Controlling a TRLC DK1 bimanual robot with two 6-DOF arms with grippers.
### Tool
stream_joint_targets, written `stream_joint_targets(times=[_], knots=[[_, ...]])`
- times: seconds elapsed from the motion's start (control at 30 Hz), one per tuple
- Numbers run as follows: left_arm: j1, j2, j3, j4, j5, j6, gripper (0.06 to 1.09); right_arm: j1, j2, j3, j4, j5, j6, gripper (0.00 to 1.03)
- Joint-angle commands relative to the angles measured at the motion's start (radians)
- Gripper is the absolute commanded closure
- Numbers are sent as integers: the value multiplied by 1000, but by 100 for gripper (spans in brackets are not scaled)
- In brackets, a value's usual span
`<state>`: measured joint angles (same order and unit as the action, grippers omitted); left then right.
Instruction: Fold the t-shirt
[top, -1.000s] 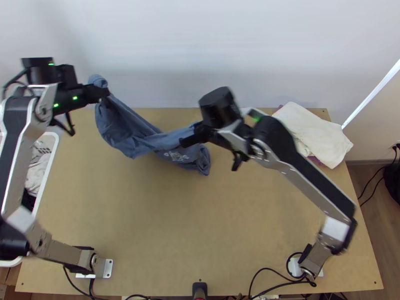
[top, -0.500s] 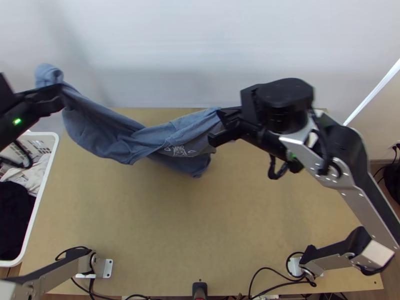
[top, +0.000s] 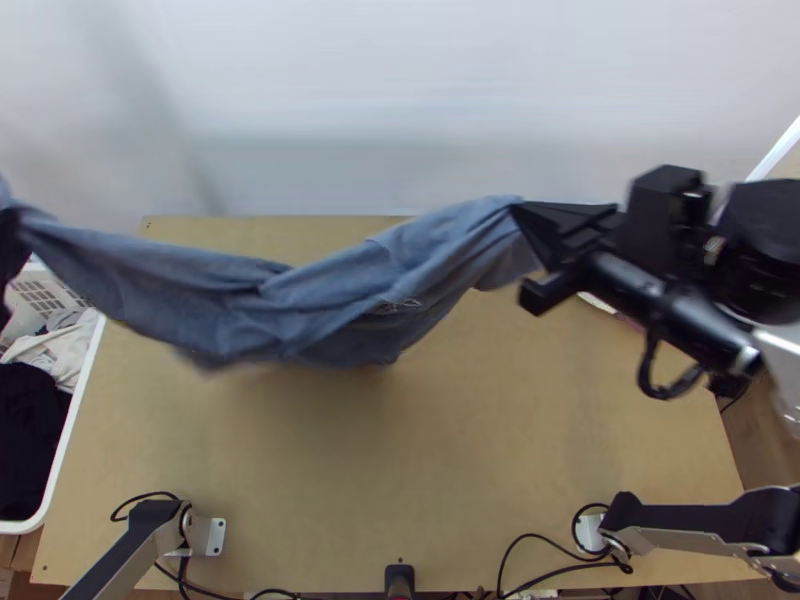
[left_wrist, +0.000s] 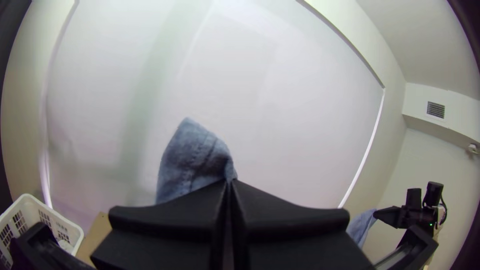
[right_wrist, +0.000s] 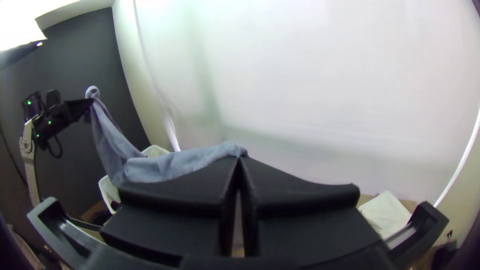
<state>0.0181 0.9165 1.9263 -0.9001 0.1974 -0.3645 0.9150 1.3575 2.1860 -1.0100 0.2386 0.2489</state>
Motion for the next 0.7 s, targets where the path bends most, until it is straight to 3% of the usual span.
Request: stream_joint_targets(times=[0.0, 0.27, 0.47, 0.67], knots=[[5, -28, -6, 10, -4, -27, 105, -4, -40, -55, 11, 4, -17, 100], [-9, 4, -138, 46, 8, -21, 105, -13, -40, -180, 62, -4, -10, 100], [-53, 61, -360, 216, 23, 44, 105, -61, -43, -351, 198, -42, -25, 100], [-98, 257, -454, 392, 25, 87, 105, -169, -14, -471, 349, -108, -30, 100]])
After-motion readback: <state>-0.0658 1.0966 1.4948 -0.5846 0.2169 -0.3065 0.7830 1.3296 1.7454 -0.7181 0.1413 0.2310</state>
